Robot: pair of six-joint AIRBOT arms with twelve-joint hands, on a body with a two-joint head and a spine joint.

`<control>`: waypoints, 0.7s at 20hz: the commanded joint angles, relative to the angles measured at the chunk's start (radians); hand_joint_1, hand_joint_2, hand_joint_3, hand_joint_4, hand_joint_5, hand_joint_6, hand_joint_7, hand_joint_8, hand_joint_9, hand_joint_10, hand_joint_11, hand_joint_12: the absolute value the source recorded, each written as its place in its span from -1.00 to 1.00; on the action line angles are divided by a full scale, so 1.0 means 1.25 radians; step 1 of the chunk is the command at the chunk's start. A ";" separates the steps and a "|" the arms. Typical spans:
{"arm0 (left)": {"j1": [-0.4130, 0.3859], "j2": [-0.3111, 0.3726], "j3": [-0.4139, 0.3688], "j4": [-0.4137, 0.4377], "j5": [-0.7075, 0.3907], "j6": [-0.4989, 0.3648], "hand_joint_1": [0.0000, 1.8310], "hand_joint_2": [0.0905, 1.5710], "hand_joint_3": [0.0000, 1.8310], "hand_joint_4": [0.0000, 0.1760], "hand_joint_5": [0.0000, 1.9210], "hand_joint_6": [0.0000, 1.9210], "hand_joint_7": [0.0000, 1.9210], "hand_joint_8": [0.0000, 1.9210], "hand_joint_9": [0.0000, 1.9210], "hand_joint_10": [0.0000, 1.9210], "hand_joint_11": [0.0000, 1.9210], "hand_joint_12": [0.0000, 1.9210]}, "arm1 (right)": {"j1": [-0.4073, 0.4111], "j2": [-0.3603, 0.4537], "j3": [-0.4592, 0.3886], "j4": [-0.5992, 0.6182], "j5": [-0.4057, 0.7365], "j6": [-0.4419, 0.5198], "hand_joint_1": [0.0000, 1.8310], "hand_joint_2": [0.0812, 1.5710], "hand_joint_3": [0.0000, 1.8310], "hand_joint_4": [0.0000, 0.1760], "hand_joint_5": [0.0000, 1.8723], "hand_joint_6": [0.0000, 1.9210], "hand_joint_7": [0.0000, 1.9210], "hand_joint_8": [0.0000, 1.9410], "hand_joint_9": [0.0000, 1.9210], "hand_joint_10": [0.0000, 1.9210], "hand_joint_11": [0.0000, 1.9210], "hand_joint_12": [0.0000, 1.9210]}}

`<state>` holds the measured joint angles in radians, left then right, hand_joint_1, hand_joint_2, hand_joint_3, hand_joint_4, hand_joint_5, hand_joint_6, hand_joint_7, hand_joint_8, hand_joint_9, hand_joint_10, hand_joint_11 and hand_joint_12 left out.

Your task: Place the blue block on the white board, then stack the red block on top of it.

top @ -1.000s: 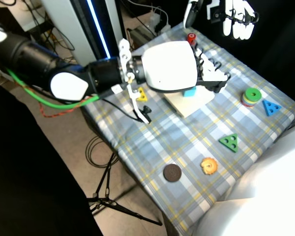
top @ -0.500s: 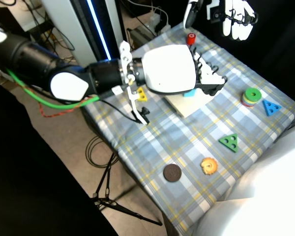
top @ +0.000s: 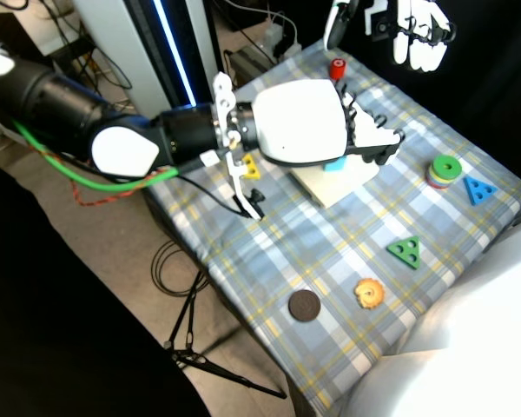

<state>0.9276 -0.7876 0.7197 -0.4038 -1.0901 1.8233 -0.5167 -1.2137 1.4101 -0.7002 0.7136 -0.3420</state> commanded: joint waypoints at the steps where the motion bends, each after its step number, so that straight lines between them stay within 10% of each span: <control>1: -0.007 -0.001 -0.002 0.022 -0.095 -0.006 -0.07 0.10 -1.00 -0.39 -0.51 -1.00 -0.60 -1.00 -0.66 -1.00 -1.00 -0.24 | 0.003 -0.003 0.004 0.037 0.068 0.003 0.24 0.39 -1.00 -1.00 0.04 0.02 -0.12 -0.85 -0.28 -0.73 -0.84 0.25; 13: -0.008 -0.005 0.000 0.023 -0.095 -0.006 -0.06 0.10 -1.00 -0.20 -0.52 -1.00 -0.61 -1.00 -0.67 -1.00 -1.00 -0.15 | 0.003 -0.008 0.011 0.033 0.063 0.003 0.16 0.43 -1.00 -1.00 -0.03 0.14 -0.18 -1.00 -0.27 -0.98 -0.84 0.10; 14: -0.008 -0.005 0.000 0.023 -0.095 -0.006 -0.06 0.10 -1.00 -0.23 -0.52 -1.00 -0.61 -1.00 -0.66 -0.99 -1.00 -0.16 | 0.003 -0.009 0.011 0.031 0.063 0.003 0.16 0.33 -1.00 -1.00 -0.15 -0.51 -0.19 -0.99 -0.27 -0.98 -0.84 0.10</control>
<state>0.9276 -0.7898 0.7197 -0.4038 -1.0901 1.8233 -0.5167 -1.2236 1.4220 -0.7033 0.6975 -0.3408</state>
